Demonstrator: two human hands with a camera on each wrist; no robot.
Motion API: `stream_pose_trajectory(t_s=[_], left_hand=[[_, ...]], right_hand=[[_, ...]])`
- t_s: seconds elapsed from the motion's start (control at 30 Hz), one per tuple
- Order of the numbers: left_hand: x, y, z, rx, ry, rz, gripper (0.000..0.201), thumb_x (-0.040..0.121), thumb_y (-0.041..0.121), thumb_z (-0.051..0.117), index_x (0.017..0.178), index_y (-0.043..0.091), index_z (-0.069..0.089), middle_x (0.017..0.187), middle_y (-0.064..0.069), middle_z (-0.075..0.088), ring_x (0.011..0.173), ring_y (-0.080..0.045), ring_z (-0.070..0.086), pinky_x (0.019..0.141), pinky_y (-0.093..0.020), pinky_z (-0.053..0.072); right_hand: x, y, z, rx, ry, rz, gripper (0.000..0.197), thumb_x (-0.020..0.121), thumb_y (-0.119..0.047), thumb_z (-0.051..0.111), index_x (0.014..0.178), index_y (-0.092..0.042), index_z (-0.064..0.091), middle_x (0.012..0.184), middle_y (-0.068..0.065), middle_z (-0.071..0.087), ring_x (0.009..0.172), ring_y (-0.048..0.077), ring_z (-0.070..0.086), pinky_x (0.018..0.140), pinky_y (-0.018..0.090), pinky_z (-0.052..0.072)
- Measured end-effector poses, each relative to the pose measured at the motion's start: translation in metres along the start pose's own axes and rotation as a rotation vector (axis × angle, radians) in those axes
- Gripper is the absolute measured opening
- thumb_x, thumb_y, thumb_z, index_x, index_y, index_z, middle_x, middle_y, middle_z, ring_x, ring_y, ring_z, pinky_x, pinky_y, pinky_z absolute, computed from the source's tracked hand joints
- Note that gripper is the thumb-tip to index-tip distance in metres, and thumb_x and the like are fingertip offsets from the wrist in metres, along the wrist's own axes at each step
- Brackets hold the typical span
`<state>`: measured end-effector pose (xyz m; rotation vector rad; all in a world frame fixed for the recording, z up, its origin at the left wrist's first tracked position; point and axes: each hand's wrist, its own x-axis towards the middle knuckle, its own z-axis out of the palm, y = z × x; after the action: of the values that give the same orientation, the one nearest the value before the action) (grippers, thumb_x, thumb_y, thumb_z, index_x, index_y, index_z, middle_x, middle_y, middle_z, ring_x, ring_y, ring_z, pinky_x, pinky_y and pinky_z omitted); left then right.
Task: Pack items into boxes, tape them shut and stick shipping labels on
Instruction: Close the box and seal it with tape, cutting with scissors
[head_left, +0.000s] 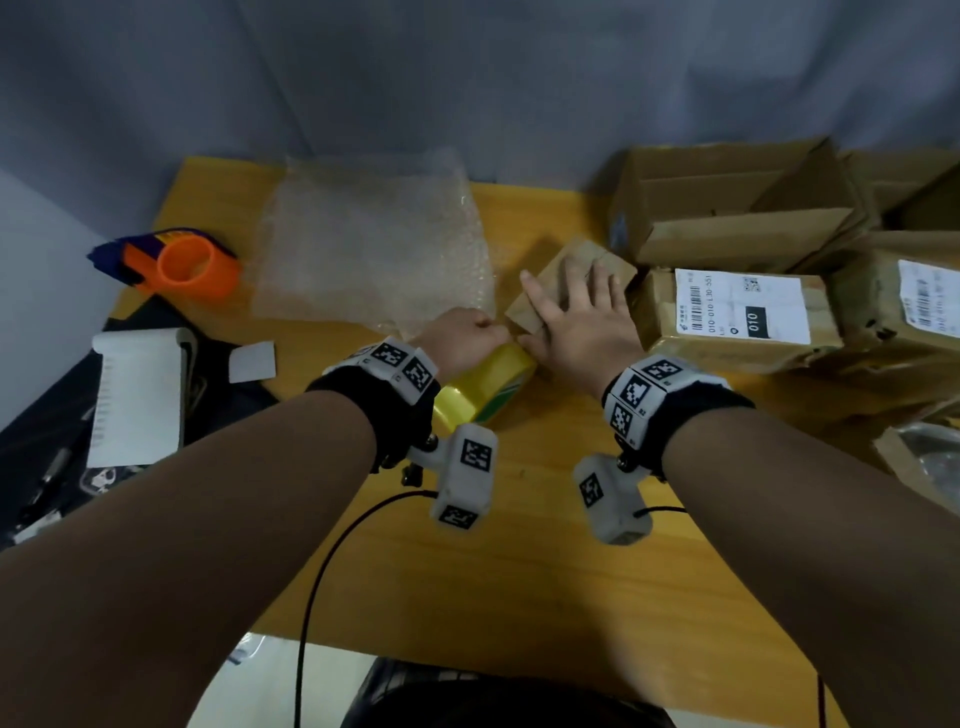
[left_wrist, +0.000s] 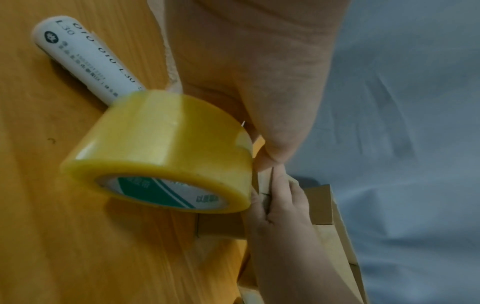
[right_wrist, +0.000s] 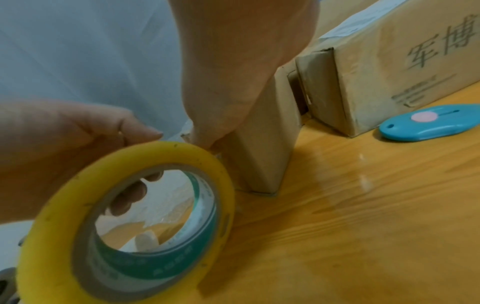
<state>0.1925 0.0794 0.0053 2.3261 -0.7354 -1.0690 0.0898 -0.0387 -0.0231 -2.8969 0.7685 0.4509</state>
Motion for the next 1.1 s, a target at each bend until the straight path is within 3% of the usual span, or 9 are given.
stream_pose_trajectory(t_s=[0.13,0.5,0.73,0.93,1.1], left_hand=[[0.0,0.001,0.002,-0.019,-0.017,0.008,0.037,0.094,0.034,0.053,0.116,0.006,0.061,0.121,-0.011,0.059,0.111,-0.027,0.054,0.098,-0.037,0.042],[-0.008,-0.009,0.007,0.237,0.037,0.001,0.044,0.097,0.039,0.045,0.118,0.003,0.059,0.119,-0.015,0.059,0.108,-0.028,0.055,0.092,-0.037,0.042],[-0.006,-0.007,0.008,0.194,0.058,0.008,0.045,0.096,0.041,0.046,0.109,0.002,0.065,0.11,-0.015,0.064,0.1,-0.028,0.058,0.087,-0.037,0.046],[-0.005,-0.01,0.008,0.162,0.082,-0.004,0.042,0.095,0.039,0.048,0.108,0.004,0.066,0.111,-0.014,0.064,0.102,-0.027,0.058,0.088,-0.036,0.045],[-0.009,-0.009,0.006,0.207,0.076,-0.016,0.041,0.096,0.04,0.046,0.111,0.006,0.063,0.114,-0.013,0.062,0.105,-0.027,0.056,0.087,-0.034,0.043]], right_hand=[[0.011,0.002,0.001,-0.039,-0.033,0.024,0.077,0.093,-0.062,0.029,0.15,-0.031,-0.014,0.156,0.019,-0.018,0.142,0.045,-0.013,0.117,0.055,-0.003],[0.015,0.002,-0.001,-0.034,-0.034,0.024,0.076,0.094,-0.061,0.028,0.149,-0.03,-0.015,0.156,0.018,-0.018,0.143,0.044,-0.012,0.116,0.056,-0.004],[0.013,0.004,0.002,-0.036,-0.008,0.008,0.085,0.091,-0.062,0.037,0.15,-0.029,-0.015,0.157,0.019,-0.017,0.143,0.045,-0.011,0.117,0.055,-0.004],[0.013,0.001,0.002,0.007,-0.038,0.016,0.073,0.095,-0.061,0.019,0.149,-0.028,-0.016,0.156,0.018,-0.02,0.143,0.043,-0.015,0.116,0.053,-0.008],[0.01,0.005,-0.005,0.033,-0.102,0.016,0.074,0.094,-0.063,0.019,0.149,-0.029,-0.017,0.156,0.014,-0.023,0.143,0.038,-0.018,0.117,0.051,-0.009]])
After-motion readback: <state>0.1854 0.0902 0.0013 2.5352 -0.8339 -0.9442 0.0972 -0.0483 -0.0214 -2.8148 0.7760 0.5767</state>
